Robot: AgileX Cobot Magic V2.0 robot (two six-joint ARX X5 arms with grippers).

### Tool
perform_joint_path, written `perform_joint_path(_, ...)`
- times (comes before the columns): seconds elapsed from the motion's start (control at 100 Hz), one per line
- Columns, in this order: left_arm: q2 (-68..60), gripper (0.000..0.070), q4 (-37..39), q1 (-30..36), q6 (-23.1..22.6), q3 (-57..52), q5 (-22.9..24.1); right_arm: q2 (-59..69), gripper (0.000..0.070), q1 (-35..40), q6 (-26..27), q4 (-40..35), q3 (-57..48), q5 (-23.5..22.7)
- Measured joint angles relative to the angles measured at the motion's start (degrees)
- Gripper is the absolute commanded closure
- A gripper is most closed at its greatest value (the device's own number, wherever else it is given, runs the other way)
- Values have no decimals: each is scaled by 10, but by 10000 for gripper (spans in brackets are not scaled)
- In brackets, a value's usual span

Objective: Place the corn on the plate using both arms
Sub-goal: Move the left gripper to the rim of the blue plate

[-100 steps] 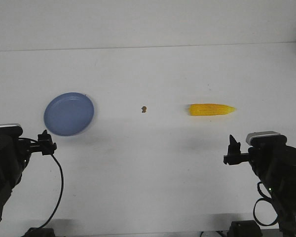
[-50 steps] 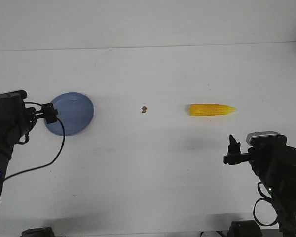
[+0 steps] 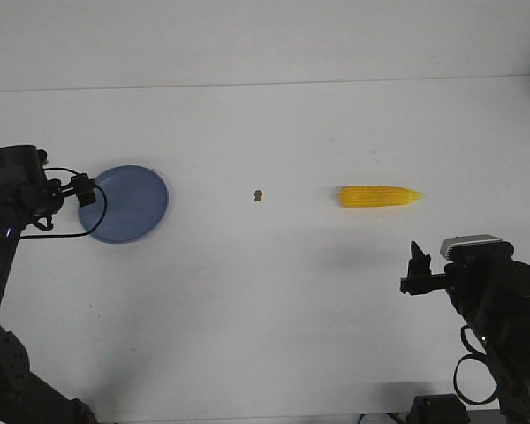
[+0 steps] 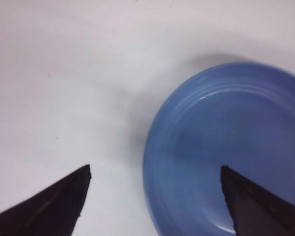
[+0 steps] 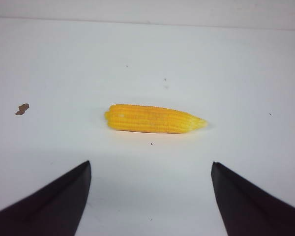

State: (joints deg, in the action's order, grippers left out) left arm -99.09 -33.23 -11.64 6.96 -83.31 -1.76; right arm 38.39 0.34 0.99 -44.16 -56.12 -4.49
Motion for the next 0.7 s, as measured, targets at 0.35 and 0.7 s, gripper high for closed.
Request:
perform_joint_path(0.35, -70, 157, 25, -1, 0, 0, -14, 0, 185, 0, 0, 2, 0, 0)
perform_joint_path(0.7, -92, 157, 53, -1, 3, 0, -14, 0, 185, 0, 0, 2, 0, 0)
